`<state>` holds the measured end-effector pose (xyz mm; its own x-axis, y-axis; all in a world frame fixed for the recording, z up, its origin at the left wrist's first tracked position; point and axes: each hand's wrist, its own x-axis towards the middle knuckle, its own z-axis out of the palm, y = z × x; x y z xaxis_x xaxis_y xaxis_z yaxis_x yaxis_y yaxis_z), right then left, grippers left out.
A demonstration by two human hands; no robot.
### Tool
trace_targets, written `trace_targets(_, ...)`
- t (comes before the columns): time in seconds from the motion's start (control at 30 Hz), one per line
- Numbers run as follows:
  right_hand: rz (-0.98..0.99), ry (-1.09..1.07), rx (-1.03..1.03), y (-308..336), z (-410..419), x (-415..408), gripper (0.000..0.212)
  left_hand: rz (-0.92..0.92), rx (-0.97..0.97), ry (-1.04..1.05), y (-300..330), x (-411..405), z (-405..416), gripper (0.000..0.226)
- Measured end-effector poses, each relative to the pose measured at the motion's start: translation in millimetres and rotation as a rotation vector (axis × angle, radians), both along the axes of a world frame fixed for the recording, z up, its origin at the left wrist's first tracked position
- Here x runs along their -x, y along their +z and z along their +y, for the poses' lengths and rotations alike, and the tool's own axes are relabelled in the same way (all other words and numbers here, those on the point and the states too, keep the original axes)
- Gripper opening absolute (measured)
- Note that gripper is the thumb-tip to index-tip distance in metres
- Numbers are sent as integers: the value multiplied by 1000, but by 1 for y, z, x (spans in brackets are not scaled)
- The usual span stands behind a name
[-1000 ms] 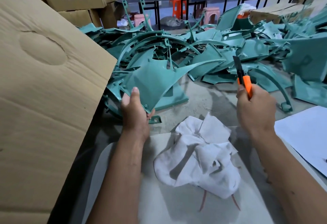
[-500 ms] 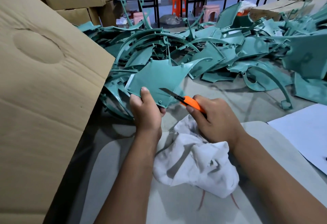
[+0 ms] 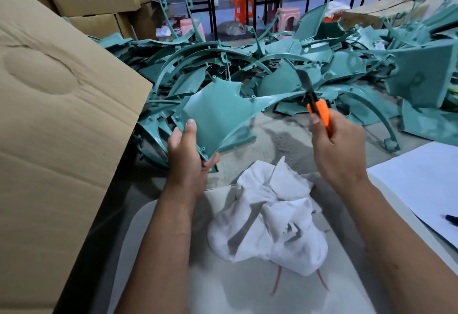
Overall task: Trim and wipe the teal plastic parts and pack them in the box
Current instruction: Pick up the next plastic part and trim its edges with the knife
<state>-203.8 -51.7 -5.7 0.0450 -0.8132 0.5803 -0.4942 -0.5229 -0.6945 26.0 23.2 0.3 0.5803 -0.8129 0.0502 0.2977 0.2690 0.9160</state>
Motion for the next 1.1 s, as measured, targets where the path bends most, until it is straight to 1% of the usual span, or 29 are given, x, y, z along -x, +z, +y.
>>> trace_targets(0.07,-27,-76,-37,0,-6,6,41,-16,2,-5,1,-3,4,40)
trace_targets(0.1,-15,-119,-66,0,-9,10,43,-31,2,12,1,-5,6,38)
trace_targets(0.17,50,-198,-148,-3,-15,16,43,-83,1,53,1,-10,9,24)
trace_targets(0.23,110,-243,-228,-4,-19,19,44,-108,24,53,1,-15,9,22)
trace_targets(0.3,131,-255,-251,-3,-19,18,42,-90,123,13,0,-17,9,22)
trace_targets(0.37,63,-210,-214,0,-15,15,29,-88,201,-8,-1,-20,6,27)
trace_targets(0.43,-88,-44,-155,6,-3,7,12,-46,238,7,0,-20,4,42)
trace_targets(0.47,-114,48,-120,8,4,1,9,-23,242,36,0,-20,4,47)
trace_targets(0.53,-39,192,-47,9,17,-10,9,-45,192,162,1,-16,3,48)
trace_targets(0.6,114,246,-4,3,23,-19,9,-40,129,309,2,-11,2,42)
trace_targets(0.63,180,250,-9,0,24,-22,13,-25,181,310,3,-8,4,29)
trace_targets(0.67,218,254,-23,-3,25,-24,16,-31,276,264,5,-6,5,12)
trace_targets(0.7,239,260,-36,-5,26,-26,19,-56,368,226,7,-4,8,2)
trace_targets(0.73,253,269,-43,-6,26,-27,22,-91,424,215,7,-4,8,5)
trace_targets(0.8,302,285,-56,-6,28,-29,26,-138,444,255,7,-5,6,10)
trace_targets(0.87,439,259,-82,-7,29,-30,29,-184,420,339,6,-3,5,15)
trace_targets(0.93,572,178,-93,-8,30,-31,28,-263,401,419,2,-2,2,20)
trace_targets(1.03,613,81,-112,-9,29,-33,26,-432,404,434,-5,-3,-3,32)
trace_targets(1.1,644,57,-130,-9,27,-35,27,-462,386,424,-7,-3,-4,35)
